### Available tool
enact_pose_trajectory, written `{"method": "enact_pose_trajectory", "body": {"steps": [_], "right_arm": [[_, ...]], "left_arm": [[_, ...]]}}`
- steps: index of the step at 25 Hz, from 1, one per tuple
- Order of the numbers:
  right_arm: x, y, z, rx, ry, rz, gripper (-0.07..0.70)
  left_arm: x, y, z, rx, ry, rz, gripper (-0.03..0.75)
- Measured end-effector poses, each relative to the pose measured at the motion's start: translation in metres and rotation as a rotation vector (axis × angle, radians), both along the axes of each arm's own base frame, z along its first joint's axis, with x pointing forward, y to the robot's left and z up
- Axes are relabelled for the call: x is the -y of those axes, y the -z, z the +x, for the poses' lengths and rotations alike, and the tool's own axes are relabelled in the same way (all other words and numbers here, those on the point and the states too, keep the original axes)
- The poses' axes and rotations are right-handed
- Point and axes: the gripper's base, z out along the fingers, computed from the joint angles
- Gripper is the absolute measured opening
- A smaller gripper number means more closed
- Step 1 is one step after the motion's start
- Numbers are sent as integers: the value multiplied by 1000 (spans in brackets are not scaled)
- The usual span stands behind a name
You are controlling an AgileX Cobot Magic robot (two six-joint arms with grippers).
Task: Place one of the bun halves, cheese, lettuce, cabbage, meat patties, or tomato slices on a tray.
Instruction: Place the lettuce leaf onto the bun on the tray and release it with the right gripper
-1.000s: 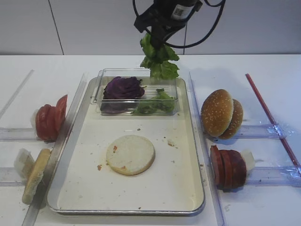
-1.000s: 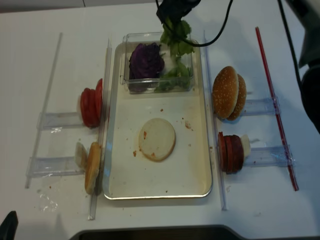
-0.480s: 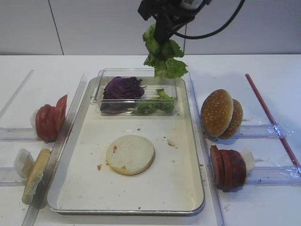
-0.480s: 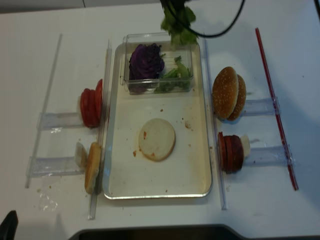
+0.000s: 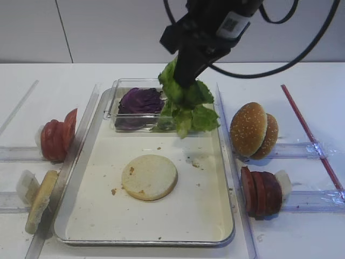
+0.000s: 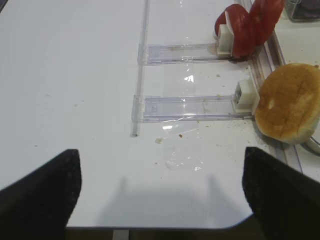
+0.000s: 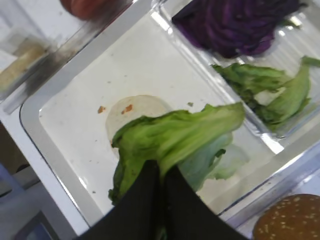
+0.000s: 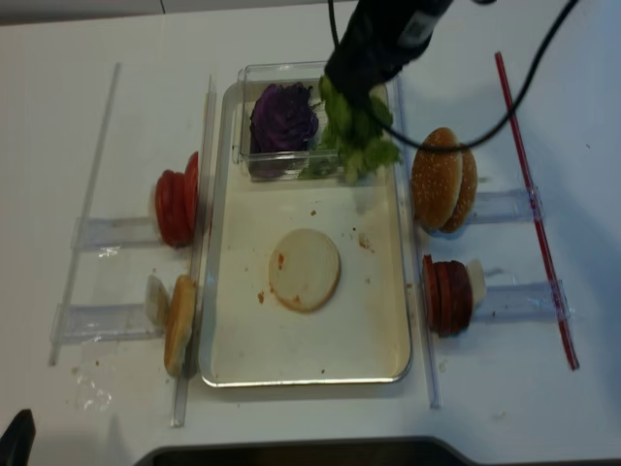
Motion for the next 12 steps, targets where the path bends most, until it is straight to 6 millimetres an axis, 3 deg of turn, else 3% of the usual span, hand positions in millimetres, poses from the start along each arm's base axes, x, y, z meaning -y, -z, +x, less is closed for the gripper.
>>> {"method": "enact_pose_trajectory", "body": {"steps": [8, 12], "right_arm": [[-46, 35, -45, -64, -184, -47, 48], [-62, 43, -55, -31, -207, -26, 48]], "left_arm": [[0, 0, 0, 0, 0, 0, 599], [0, 0, 0, 0, 0, 0, 599]]}}
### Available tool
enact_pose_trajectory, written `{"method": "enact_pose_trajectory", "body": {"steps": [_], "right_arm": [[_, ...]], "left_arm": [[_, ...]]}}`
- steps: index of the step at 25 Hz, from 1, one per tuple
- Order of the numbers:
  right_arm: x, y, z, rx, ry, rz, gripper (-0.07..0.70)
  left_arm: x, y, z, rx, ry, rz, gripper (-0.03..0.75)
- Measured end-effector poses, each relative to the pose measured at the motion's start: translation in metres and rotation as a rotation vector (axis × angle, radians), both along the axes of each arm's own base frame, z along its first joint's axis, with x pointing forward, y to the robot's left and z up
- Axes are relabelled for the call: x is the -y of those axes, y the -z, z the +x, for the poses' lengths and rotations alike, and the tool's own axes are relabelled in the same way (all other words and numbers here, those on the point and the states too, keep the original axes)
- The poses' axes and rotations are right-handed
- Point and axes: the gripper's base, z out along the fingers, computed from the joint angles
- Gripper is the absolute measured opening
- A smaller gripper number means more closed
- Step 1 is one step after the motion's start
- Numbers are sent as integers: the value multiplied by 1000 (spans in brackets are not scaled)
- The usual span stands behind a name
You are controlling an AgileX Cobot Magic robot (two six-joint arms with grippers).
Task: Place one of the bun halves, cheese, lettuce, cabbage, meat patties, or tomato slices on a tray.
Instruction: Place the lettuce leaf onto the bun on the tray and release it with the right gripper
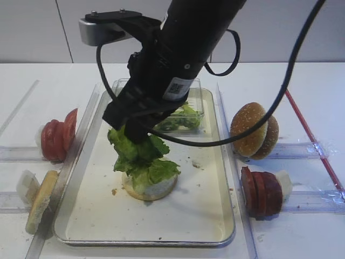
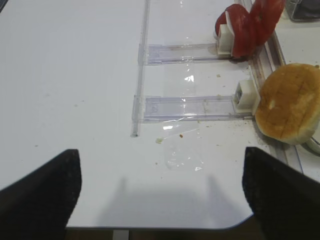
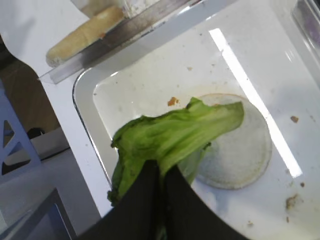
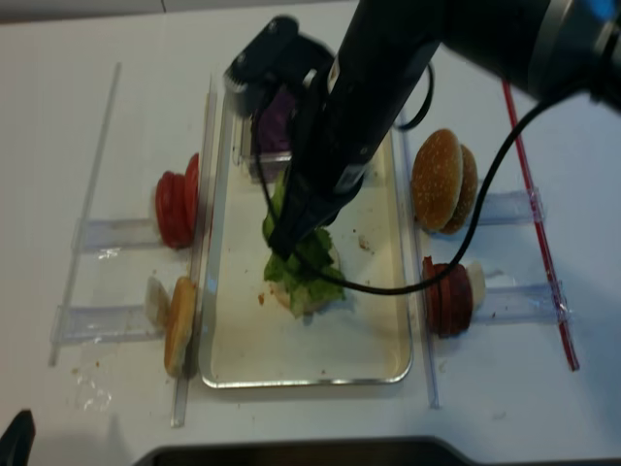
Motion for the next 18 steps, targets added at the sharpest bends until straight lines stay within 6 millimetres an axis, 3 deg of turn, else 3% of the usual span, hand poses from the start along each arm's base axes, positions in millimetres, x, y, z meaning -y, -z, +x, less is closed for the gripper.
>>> {"method": "enact_pose_trajectory", "body": {"steps": [9, 18], "right_arm": [[-18, 34, 15, -14, 20, 2, 48], [-19, 64, 27, 5, -1, -97, 48]], "left_arm": [[0, 0, 0, 0, 0, 0, 599], [0, 0, 0, 0, 0, 0, 599]]}}
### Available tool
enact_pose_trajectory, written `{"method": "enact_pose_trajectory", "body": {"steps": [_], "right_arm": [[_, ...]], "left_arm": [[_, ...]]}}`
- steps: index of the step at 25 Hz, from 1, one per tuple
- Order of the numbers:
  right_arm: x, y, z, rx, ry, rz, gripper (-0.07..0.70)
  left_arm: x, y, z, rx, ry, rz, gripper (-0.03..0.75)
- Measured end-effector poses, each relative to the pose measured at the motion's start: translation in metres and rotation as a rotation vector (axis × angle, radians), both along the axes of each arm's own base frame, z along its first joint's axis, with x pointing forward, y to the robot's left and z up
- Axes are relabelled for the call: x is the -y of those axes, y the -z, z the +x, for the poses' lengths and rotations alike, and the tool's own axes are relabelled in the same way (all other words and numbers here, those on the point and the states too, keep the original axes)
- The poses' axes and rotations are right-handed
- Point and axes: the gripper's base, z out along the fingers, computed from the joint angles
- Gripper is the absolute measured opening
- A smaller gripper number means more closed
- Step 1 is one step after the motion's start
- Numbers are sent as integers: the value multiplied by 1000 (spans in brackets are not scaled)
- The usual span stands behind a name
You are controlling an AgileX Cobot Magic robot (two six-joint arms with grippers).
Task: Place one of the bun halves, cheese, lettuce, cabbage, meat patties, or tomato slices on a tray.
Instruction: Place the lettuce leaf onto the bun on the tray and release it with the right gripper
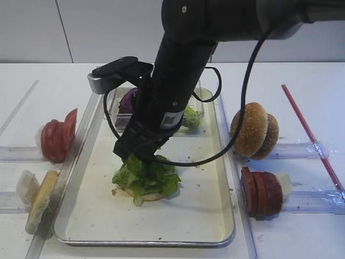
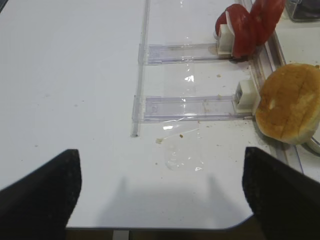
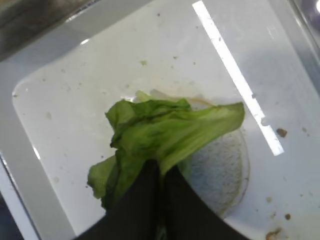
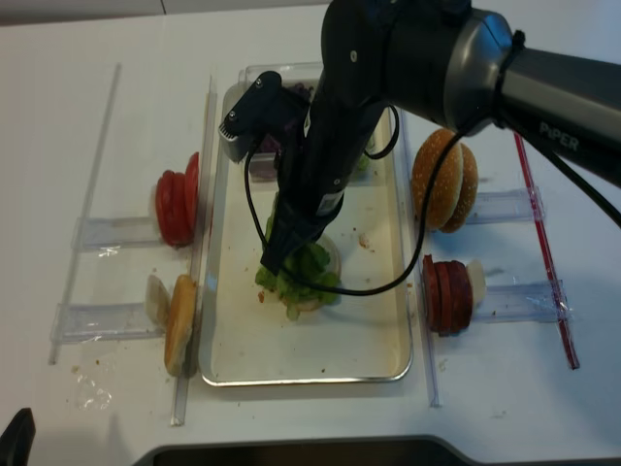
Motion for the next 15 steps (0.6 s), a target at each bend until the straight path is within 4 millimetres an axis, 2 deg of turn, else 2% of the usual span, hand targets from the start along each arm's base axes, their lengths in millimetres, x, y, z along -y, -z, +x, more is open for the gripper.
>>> {"method": "enact_pose_trajectory", "body": {"steps": [10, 15], "right_arm": [[-2, 28, 10, -6, 30, -69, 48], [0, 31, 13, 14, 51, -107, 48]], "left_arm": [[0, 0, 0, 0, 0, 0, 599], [0, 0, 0, 0, 0, 0, 599]]}}
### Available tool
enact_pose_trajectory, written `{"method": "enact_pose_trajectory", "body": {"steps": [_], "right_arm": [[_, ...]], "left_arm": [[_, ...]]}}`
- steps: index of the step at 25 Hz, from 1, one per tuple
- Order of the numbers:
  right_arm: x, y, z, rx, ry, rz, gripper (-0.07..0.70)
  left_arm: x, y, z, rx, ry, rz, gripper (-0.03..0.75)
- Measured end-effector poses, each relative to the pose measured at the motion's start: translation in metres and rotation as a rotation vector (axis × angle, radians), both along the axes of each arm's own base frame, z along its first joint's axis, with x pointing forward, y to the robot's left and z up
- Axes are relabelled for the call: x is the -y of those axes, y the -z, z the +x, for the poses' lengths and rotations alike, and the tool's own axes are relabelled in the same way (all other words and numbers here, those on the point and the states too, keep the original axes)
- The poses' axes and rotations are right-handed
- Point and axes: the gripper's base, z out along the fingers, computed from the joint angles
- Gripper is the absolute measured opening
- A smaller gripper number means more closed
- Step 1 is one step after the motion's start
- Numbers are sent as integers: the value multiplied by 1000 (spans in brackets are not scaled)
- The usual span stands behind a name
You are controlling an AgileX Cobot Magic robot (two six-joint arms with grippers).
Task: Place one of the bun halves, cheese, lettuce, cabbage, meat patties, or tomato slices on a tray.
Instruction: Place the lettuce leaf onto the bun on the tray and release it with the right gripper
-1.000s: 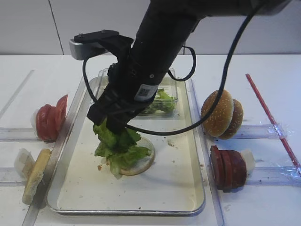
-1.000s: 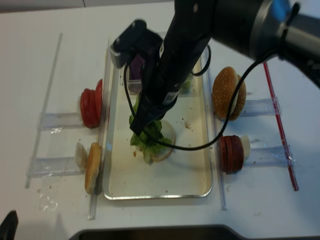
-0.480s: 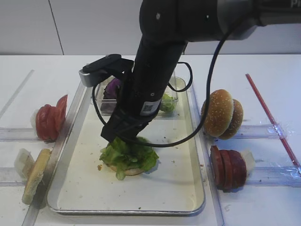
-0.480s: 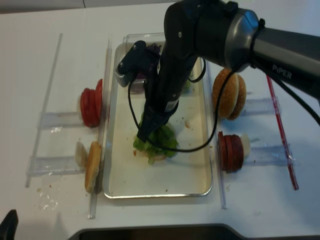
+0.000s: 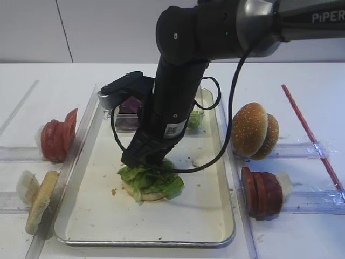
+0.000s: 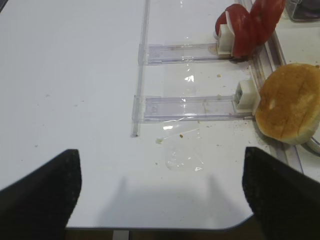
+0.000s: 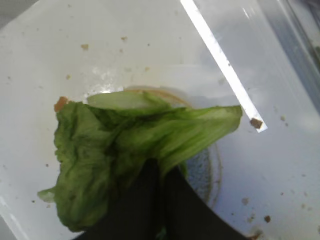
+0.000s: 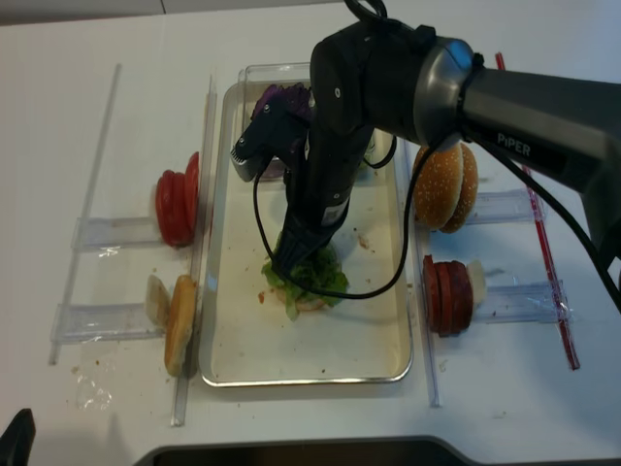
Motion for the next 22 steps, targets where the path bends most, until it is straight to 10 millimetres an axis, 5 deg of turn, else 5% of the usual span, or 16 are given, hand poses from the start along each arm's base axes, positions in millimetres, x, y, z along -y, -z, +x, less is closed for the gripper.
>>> {"method": "enact_pose_trajectory", "body": {"steps": [6, 14, 22], "right_arm": [[1, 0, 0, 4, 5, -8, 118], [1, 0, 1, -2, 34, -12, 456], [3, -3, 5, 23, 75, -38, 490]], "left_arm": [[0, 0, 0, 0, 0, 0, 599], [0, 0, 0, 0, 0, 0, 599], [0, 0, 0, 0, 0, 0, 599]]}}
